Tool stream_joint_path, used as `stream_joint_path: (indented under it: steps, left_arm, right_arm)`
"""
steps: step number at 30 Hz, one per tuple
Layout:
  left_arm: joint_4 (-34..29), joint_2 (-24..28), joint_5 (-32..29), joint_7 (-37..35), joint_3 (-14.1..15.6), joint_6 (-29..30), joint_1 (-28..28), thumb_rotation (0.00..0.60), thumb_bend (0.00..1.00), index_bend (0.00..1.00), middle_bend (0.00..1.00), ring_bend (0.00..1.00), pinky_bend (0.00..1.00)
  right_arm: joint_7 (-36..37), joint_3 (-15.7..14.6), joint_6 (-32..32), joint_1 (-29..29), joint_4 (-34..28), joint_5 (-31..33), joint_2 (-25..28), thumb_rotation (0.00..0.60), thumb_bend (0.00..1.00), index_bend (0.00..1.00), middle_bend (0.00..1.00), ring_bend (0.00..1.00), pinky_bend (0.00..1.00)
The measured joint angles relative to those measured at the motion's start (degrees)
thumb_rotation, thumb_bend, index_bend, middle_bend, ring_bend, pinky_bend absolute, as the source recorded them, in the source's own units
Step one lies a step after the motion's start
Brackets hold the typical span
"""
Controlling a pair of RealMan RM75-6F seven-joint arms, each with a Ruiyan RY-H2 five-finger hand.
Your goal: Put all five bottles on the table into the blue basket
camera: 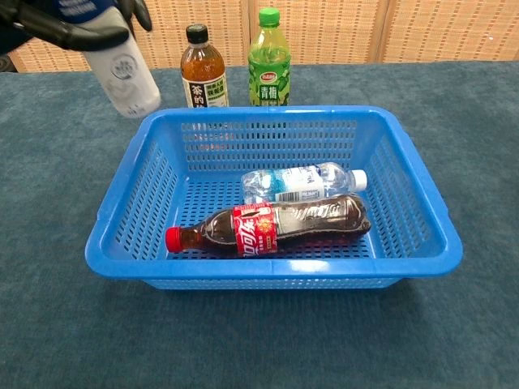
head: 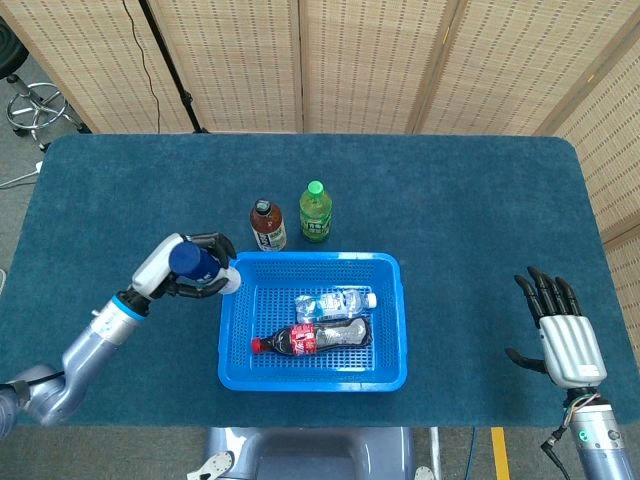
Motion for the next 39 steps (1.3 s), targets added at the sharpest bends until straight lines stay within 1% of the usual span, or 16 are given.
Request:
stream_joint_path:
  steps: [4,5,6,7,8,9,10,11,13,16,19,22,28,34,37,39]
  left_arm:
    - [-0.5,-4.7,-1.6,6.1,-0.1,-3.8,-1.8,0.600,0.36,0.61,0.46,0.44,0.50]
    - [-0.3,-6.0,-2.3,7.5,-0.2,-4.8,-2.3,0.600,0.36,0.60,0.44,0.41,0.47]
    - [-0.2,-6.9,-2.8,8.4,-0.3,-5.5,-2.7,0.600,0.35,0.52,0.37,0.34,0.39]
    - [0.1,-7.7,-3.4,9.2,-0.3,-6.2,-3.0,0.600,0.34,0.38,0.25,0.21,0.24]
    - [0.4,-8.5,-4.1,10.0,-0.3,-7.0,-3.3,0.600,0.33,0.21,0.12,0.09,0.11]
    - [0.7,-9.0,-4.5,10.6,-0.3,-7.7,-3.6,0.600,0.32,0.11,0.05,0.04,0.04]
    - [0.9,-9.2,-4.7,11.2,-0.2,-8.3,-3.8,0.600,0.31,0.02,0.00,0.00,0.00]
    - [1.2,-9.3,-4.9,12.0,0.0,-9.2,-4.1,0.600,0.30,0.00,0.00,0.00,0.00]
    - [1.7,-9.5,-5.0,13.1,0.2,-10.1,-4.4,0.600,0.27,0.00,0.00,0.00,0.00]
    - [2.2,-9.4,-5.1,14.3,0.3,-9.7,-4.4,0.600,0.26,0.00,0.00,0.00,0.00]
    - [1.9,-8.8,-5.0,14.6,0.1,-7.6,-3.7,0.600,0.26,0.00,0.00,0.00,0.00]
    - [0.6,-6.8,-4.2,14.2,0.0,-5.0,-2.7,0.600,0.26,0.00,0.00,0.00,0.00]
    - [-2.5,-1.1,-2.4,11.2,0.0,0.8,-0.1,0.600,0.26,0.00,0.00,0.00,0.00]
    - [-4.2,6.2,-1.3,8.3,-0.1,5.7,3.2,0.600,0.26,0.00,0.00,0.00,0.00]
    - [-4.6,10.0,-1.4,7.0,-0.1,7.6,5.0,0.600,0.26,0.00,0.00,0.00,0.00]
    - [-4.6,12.5,-1.6,6.7,0.2,8.3,6.3,0.600,0.26,0.00,0.00,0.00,0.00]
  right_arm:
    - [0.6,0.1,0.2,-0.1,0.1,0.1,0.3,0.600,0.00,0.00,0.00,0.00,0.00]
    - [0.8,0.1,0.2,-0.2,0.1,0.2,0.4,0.600,0.00,0.00,0.00,0.00,0.00]
    - [1.0,0.2,0.2,-0.2,0.1,0.2,0.6,0.600,0.00,0.00,0.00,0.00,0.00]
    - [1.1,0.2,0.3,-0.2,0.1,0.2,0.7,0.600,0.00,0.00,0.00,0.00,0.00]
    - [1.3,0.2,0.3,-0.3,0.1,0.2,0.8,0.600,0.00,0.00,0.00,0.00,0.00]
    - [1.5,0.3,0.5,-0.3,0.1,0.2,0.9,0.600,0.00,0.00,0.00,0.00,0.00]
    - [1.6,0.3,0.6,-0.4,0.1,0.3,1.0,0.600,0.00,0.00,0.00,0.00,0.00]
    - [1.7,0.3,0.6,-0.4,0.1,0.2,1.0,0.600,0.00,0.00,0.00,0.00,0.00]
    - [1.9,0.4,0.8,-0.5,0.0,0.2,1.2,0.600,0.00,0.00,0.00,0.00,0.00]
    - [2.3,0.4,0.9,-0.6,0.0,0.2,1.4,0.600,0.00,0.00,0.00,0.00,0.00]
    - [2.4,0.5,0.9,-0.6,0.0,0.5,1.5,0.600,0.00,0.00,0.00,0.00,0.00]
    - [2.5,0.6,0.5,-0.5,0.1,0.7,1.5,0.600,0.00,0.00,0.00,0.00,0.00]
    - [4.0,1.4,-0.6,0.1,1.0,2.0,2.1,0.600,0.00,0.00,0.00,0.00,0.00]
    - [7.3,3.6,-4.1,2.3,2.2,4.3,5.3,0.600,0.00,0.00,0.00,0.00,0.00]
    - [10.6,4.7,-6.7,3.9,2.7,4.9,6.6,0.600,0.00,0.00,0.00,0.00,0.00]
    - [14.4,5.4,-9.5,5.4,3.3,5.4,7.3,0.600,0.00,0.00,0.00,0.00,0.00]
